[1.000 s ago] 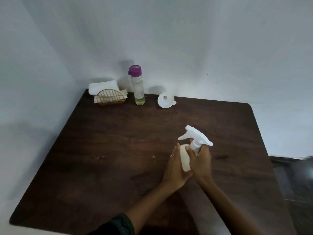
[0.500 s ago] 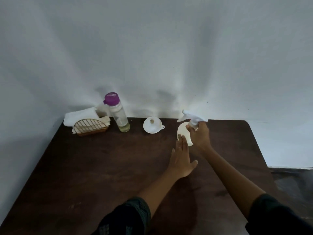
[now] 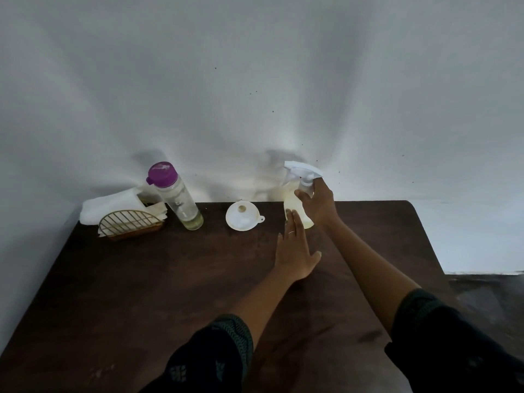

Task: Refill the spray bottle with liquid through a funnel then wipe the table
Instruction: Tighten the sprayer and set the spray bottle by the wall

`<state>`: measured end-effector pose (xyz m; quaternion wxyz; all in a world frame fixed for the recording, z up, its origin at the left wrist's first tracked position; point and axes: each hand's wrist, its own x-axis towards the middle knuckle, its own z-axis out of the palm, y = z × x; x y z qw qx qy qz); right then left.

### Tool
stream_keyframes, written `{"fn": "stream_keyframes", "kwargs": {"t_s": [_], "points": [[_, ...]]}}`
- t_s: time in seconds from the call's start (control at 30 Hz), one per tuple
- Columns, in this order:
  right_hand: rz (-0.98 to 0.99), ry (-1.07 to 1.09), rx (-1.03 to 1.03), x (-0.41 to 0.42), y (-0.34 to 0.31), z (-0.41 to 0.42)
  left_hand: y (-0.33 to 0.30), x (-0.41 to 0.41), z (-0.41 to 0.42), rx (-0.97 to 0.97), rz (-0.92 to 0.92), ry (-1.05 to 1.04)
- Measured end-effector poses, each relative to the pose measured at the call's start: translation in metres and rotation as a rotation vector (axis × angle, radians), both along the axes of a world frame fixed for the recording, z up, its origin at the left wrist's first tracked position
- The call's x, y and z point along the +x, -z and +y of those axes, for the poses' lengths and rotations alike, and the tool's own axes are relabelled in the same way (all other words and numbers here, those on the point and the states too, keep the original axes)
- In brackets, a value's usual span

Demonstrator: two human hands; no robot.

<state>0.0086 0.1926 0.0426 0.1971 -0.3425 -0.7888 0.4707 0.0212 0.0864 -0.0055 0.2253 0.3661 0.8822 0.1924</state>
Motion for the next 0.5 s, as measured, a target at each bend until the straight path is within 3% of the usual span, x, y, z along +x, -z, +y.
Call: {"fn": "stream_keyframes", "kwargs": {"t_s": [0.23, 0.37, 0.5], "points": [[-0.033, -0.012, -0.122, 0.012, -0.003, -0.001, -0.012, -0.010, -0.019, -0.016, 0.052, 0.007], [-0.061, 0.111, -0.103, 0.041, 0.005, -0.015, -0.022, 0.001, -0.050, 0.160, 0.005, -0.047], [-0.056, 0.069, -0.223, 0.084, 0.017, -0.052, -0.029, 0.029, -0.099, 0.262, -0.053, -0.106]]}}
